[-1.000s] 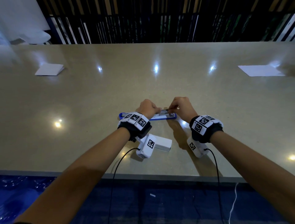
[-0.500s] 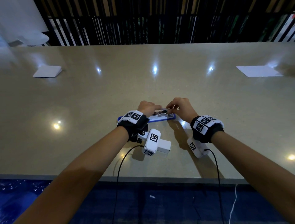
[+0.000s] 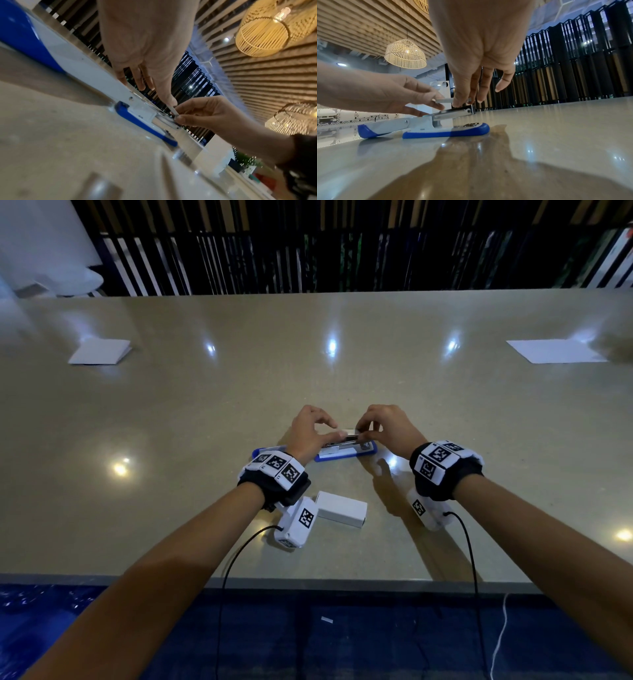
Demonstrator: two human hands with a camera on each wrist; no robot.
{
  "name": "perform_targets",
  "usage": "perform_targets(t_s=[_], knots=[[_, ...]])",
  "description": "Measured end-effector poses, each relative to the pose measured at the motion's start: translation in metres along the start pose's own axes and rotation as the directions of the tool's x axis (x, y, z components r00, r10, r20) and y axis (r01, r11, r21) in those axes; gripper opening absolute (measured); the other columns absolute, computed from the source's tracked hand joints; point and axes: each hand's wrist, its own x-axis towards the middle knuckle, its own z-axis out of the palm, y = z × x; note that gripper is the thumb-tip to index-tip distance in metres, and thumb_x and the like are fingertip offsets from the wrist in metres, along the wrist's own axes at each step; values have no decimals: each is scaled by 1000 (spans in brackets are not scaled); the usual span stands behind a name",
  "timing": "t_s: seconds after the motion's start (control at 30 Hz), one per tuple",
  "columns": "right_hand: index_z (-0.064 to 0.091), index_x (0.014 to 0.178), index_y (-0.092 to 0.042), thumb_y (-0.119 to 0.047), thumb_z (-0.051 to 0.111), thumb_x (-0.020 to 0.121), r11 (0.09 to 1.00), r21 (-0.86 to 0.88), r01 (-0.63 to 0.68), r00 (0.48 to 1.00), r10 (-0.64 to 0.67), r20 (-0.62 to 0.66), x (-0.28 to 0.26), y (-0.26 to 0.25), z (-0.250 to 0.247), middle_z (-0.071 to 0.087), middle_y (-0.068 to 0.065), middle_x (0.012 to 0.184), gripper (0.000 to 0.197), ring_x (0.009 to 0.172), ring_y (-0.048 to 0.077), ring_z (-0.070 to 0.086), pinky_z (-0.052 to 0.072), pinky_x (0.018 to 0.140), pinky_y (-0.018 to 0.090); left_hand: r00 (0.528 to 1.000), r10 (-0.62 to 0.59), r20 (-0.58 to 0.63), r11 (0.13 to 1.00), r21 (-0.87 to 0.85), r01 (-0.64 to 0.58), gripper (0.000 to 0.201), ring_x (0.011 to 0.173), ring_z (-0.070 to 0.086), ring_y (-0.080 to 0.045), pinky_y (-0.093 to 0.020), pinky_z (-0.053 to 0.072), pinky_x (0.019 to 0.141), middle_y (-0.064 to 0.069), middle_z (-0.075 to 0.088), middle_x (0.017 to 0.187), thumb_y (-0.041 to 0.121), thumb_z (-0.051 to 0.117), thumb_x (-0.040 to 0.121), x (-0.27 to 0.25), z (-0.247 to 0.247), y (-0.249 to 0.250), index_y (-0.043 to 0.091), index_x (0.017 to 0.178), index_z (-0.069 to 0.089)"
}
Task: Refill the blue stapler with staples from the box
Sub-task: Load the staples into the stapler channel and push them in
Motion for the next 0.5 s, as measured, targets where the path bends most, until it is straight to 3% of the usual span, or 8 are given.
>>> perform_targets(t_s=[0.1, 0.17, 0.3, 0.4, 0.5], knots=[[73, 90, -14, -15, 71, 80, 998, -61, 0, 999, 3, 43, 0, -4, -1, 58, -2, 88, 10, 80, 18, 54, 45, 86, 42, 991, 23, 134, 998, 50, -30, 46, 103, 61, -20, -35, 52, 92, -10, 65, 111, 15, 84, 67, -2, -5, -10, 6, 108, 64], [73, 92, -14, -16, 69, 82, 996, -89, -5, 999, 9, 40, 1, -5, -2, 62, 2, 94, 11, 85, 20, 55, 40, 84, 38, 981, 34, 192, 993, 107, -55, 44, 95, 62, -19, -36, 52, 91, -12, 69, 107, 13, 82, 70, -3, -6, -14, 4, 110, 67], [73, 95, -13, -16, 68, 83, 991, -129, -18, 999, 24, 45, 2, -10, -5, 52, -4, 89, 13, 83, 13, 46, 26, 79, 31, 979, 73, 191, 977, 185, -109, 28, 85, 59, -17, -30, 48, 80, -11, 70, 99, 17, 77, 75, -5, -5, -18, 7, 101, 73], [72, 96, -12, -15, 68, 83, 985, -168, -22, 998, 32, 56, 4, -13, -5, 48, -5, 88, 14, 85, 14, 46, 24, 81, 32, 980, 74, 187, 975, 194, -111, 26, 85, 58, -15, -25, 44, 77, -10, 70, 100, 17, 76, 77, -5, -4, -19, 8, 102, 73], [72, 96, -11, -15, 68, 83, 987, -156, -42, 997, 52, 56, 5, -15, -7, 47, -4, 87, 14, 86, 14, 44, 23, 81, 32, 980, 79, 184, 974, 196, -116, 27, 86, 59, -16, -27, 46, 78, -9, 70, 101, 17, 76, 77, -5, -4, -19, 8, 102, 72]])
